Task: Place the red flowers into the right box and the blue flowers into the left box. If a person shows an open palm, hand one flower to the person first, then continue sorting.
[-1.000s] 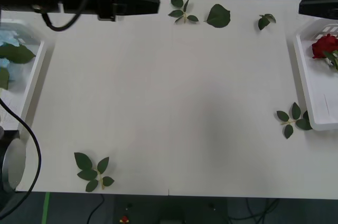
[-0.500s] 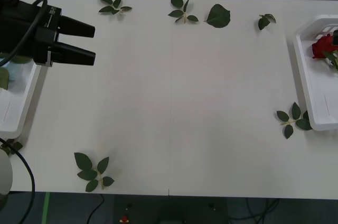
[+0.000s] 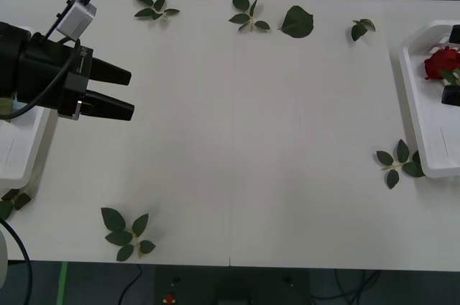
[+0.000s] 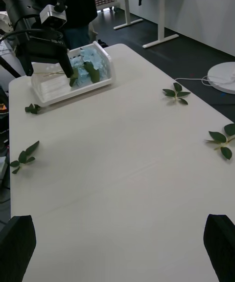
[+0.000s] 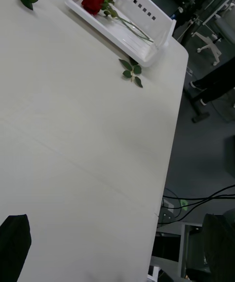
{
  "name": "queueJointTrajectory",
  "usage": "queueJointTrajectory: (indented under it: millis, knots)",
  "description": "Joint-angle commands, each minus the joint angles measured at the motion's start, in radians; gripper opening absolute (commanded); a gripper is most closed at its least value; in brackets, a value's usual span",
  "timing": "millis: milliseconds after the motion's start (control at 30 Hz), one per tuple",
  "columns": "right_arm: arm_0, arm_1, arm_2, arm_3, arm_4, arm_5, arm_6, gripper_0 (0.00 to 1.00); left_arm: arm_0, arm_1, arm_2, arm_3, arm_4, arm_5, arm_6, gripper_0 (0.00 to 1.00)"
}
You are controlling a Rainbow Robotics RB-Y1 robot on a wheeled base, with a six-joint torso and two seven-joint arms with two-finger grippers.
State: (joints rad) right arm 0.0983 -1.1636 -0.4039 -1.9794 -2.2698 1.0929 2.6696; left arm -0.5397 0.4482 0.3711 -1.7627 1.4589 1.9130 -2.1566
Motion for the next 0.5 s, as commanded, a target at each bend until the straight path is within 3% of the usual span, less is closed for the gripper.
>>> queueJointTrajectory:
  millis: [33, 500]
  knots:
    - [0.014, 0.041, -0.03, -0.032, -0.016, 0.021, 0.033, 1.0, 0.004, 0.037, 0.012, -0.031, -0.068, 0.007, -0.193, 1.0]
    - [0.038, 0.042, -0.029, -0.038, -0.028, 0.021, 0.03, 1.0, 0.021, 0.037, 0.011, -0.032, -0.091, 0.007, -0.233, 1.0]
